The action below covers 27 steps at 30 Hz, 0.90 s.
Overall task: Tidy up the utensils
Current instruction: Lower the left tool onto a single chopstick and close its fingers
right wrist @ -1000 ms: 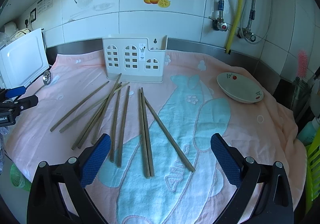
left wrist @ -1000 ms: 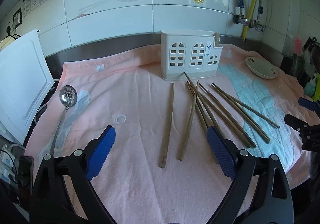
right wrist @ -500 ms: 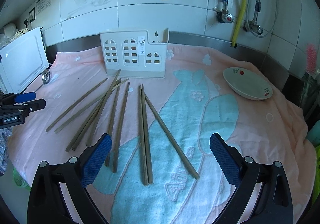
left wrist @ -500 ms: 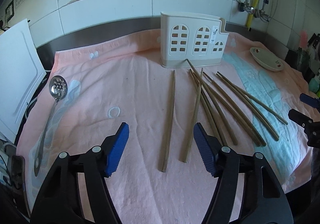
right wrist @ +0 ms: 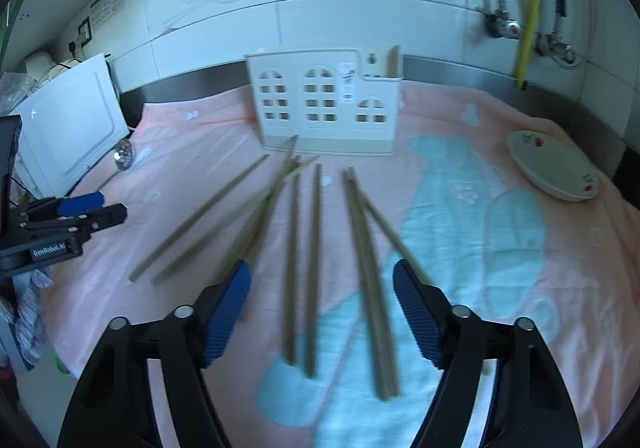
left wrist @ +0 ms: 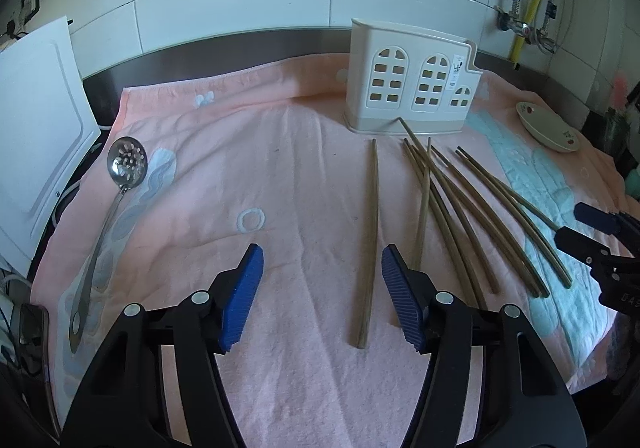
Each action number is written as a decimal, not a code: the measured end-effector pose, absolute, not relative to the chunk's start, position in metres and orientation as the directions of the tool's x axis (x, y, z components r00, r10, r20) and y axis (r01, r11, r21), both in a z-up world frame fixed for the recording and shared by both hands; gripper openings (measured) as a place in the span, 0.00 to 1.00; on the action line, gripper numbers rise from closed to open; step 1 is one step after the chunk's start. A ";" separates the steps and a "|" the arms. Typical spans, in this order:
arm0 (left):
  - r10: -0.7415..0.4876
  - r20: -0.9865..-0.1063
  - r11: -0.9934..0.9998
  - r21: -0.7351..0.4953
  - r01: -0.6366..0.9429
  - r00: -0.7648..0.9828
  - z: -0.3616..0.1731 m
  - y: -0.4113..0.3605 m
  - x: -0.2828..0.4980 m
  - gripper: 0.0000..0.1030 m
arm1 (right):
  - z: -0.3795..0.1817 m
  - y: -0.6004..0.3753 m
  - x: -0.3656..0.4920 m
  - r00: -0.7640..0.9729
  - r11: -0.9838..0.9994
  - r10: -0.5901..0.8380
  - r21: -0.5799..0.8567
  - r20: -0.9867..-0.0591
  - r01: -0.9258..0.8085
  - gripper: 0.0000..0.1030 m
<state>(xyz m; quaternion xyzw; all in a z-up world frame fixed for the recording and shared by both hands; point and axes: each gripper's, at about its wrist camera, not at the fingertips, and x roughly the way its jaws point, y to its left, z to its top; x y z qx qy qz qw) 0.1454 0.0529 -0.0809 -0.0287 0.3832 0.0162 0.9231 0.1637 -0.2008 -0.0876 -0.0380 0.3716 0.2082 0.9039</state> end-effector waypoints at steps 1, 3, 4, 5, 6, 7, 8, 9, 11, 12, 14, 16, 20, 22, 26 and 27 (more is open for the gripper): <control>0.005 -0.708 0.998 -0.044 -0.051 0.706 -0.081 0.055 0.145 0.58 | -0.089 -0.195 0.165 0.625 0.905 0.361 0.100 -0.692 -0.413 0.60; 0.002 -0.708 0.998 -0.046 -0.050 0.706 -0.082 0.057 0.143 0.57 | -0.093 -0.186 0.168 0.606 0.897 0.384 0.126 -0.697 -0.423 0.53; 0.002 -0.707 0.998 -0.047 -0.049 0.707 -0.082 0.057 0.143 0.57 | -0.095 -0.180 0.170 0.592 0.892 0.395 0.141 -0.702 -0.429 0.49; -0.001 -0.707 0.998 -0.050 -0.048 0.708 -0.083 0.059 0.142 0.57 | -0.097 -0.176 0.171 0.584 0.890 0.401 0.148 -0.706 -0.432 0.46; -0.003 -0.706 0.998 -0.052 -0.047 0.708 -0.084 0.060 0.141 0.57 | -0.100 -0.171 0.172 0.577 0.888 0.404 0.154 -0.710 -0.433 0.45; -0.004 -0.706 0.997 -0.054 -0.047 0.708 -0.084 0.062 0.140 0.56 | -0.104 -0.166 0.175 0.567 0.886 0.409 0.161 -0.715 -0.435 0.43; -0.005 -0.705 0.997 -0.056 -0.048 0.709 -0.084 0.064 0.139 0.56 | -0.106 -0.163 0.175 0.563 0.886 0.409 0.164 -0.718 -0.435 0.40; -0.007 -0.704 0.997 -0.059 -0.048 0.710 -0.085 0.065 0.138 0.56 | -0.109 -0.159 0.177 0.558 0.886 0.410 0.171 -0.722 -0.430 0.38; -0.012 -0.703 0.997 -0.065 -0.047 0.711 -0.085 0.068 0.136 0.55 | -0.115 -0.154 0.182 0.540 0.886 0.416 0.191 -0.732 -0.422 0.32; -0.013 -0.703 0.997 -0.066 -0.047 0.711 -0.085 0.070 0.135 0.55 | -0.118 -0.152 0.184 0.536 0.889 0.412 0.197 -0.736 -0.413 0.30; -0.017 -0.701 0.996 -0.073 -0.048 0.712 -0.086 0.073 0.134 0.55 | -0.123 -0.148 0.188 0.524 0.888 0.418 0.212 -0.742 -0.409 0.24; -0.025 -0.700 0.996 -0.082 -0.046 0.714 -0.087 0.075 0.133 0.54 | -0.126 -0.144 0.190 0.519 0.891 0.411 0.208 -0.749 -0.404 0.21; -0.039 -0.700 0.995 -0.094 -0.037 0.714 -0.088 0.076 0.131 0.54 | -0.133 -0.141 0.195 0.519 0.903 0.389 0.203 -0.761 -0.380 0.16; -0.047 -0.701 0.995 -0.099 -0.032 0.712 -0.089 0.076 0.131 0.53 | -0.136 -0.140 0.197 0.522 0.911 0.372 0.193 -0.768 -0.364 0.13; -0.064 -0.702 0.994 -0.107 -0.016 0.709 -0.091 0.072 0.131 0.52 | -0.142 -0.137 0.200 0.518 0.916 0.360 0.190 -0.776 -0.353 0.12; -0.066 -0.702 0.994 -0.107 -0.014 0.709 -0.091 0.071 0.131 0.52 | -0.143 -0.137 0.200 0.521 0.918 0.358 0.189 -0.775 -0.350 0.12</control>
